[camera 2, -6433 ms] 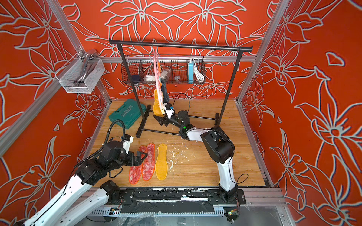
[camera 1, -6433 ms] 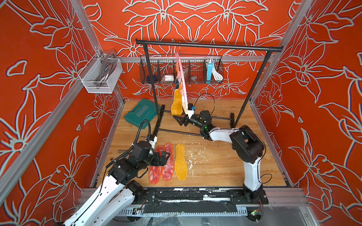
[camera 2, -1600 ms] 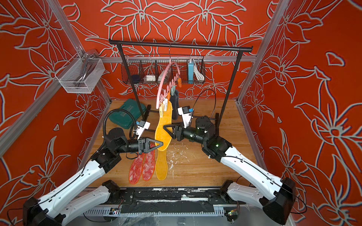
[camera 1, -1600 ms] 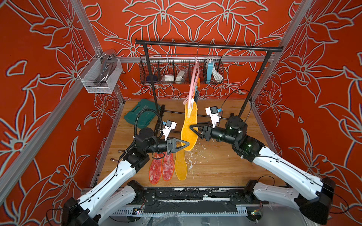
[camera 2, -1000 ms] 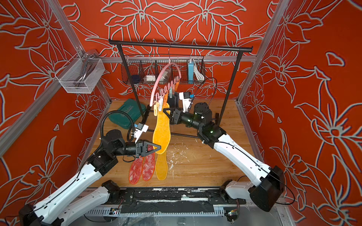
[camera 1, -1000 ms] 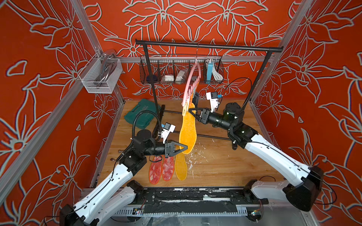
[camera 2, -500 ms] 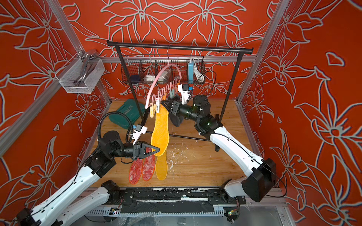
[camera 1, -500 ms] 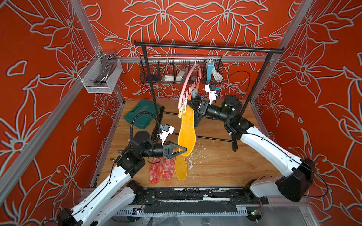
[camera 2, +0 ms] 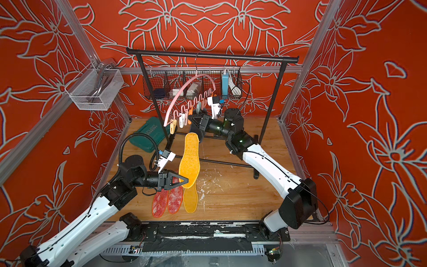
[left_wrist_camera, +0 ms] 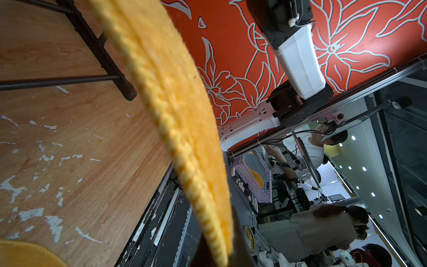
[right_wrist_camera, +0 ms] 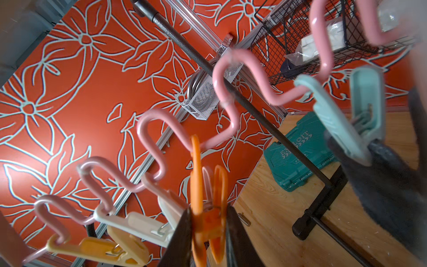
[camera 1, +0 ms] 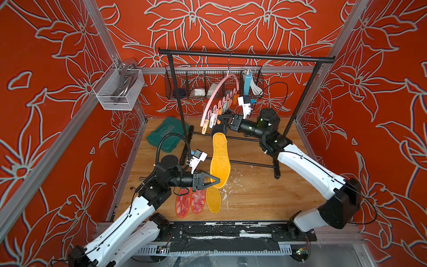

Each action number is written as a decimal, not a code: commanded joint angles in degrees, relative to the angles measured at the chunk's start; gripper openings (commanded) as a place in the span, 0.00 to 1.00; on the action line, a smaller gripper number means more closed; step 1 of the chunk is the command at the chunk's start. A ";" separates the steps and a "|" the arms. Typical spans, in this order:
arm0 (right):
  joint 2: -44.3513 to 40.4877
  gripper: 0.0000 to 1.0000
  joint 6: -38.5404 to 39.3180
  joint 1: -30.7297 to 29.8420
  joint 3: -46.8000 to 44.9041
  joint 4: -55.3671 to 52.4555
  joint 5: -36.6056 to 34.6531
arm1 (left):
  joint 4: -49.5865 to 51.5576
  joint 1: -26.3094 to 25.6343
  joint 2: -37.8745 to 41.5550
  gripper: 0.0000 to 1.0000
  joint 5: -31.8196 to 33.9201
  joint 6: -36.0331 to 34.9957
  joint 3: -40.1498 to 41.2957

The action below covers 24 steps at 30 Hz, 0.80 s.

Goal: Take the shoe insoles off the hanger
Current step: Open the clamp at the hanger.

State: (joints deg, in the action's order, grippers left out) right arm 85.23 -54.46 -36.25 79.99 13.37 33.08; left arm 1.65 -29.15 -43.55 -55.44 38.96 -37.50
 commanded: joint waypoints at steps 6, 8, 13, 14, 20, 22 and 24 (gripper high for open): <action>-0.25 0.27 6.74 1.14 1.54 -1.56 -2.58 | 4.25 0.23 3.26 0.00 -0.25 -1.21 3.04; -0.41 0.33 9.22 1.42 1.32 -3.17 -3.70 | 5.64 0.23 4.01 0.00 0.79 -1.20 3.47; -1.45 0.46 15.80 1.91 -0.74 -7.04 -9.45 | 8.82 0.18 6.07 0.00 3.52 -1.43 4.78; -1.73 0.47 17.09 2.02 -0.99 -8.09 -10.61 | 8.98 0.23 6.40 0.00 3.90 -1.29 5.01; -4.94 0.54 21.87 2.89 -5.35 -10.77 -14.39 | 9.58 0.32 6.70 0.00 4.62 -1.29 5.38; -7.08 0.56 23.25 2.97 -7.75 -10.99 -15.09 | 9.99 0.32 6.55 0.00 5.20 -1.59 5.36; -9.43 0.58 24.42 3.03 -10.25 -11.90 -15.79 | 9.95 0.31 6.31 0.00 5.59 -1.88 5.34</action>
State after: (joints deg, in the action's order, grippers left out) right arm 79.57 -33.82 -33.47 72.03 2.94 19.86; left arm 11.51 -29.12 -37.50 -50.61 38.46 -32.01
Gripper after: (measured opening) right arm 0.575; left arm 0.047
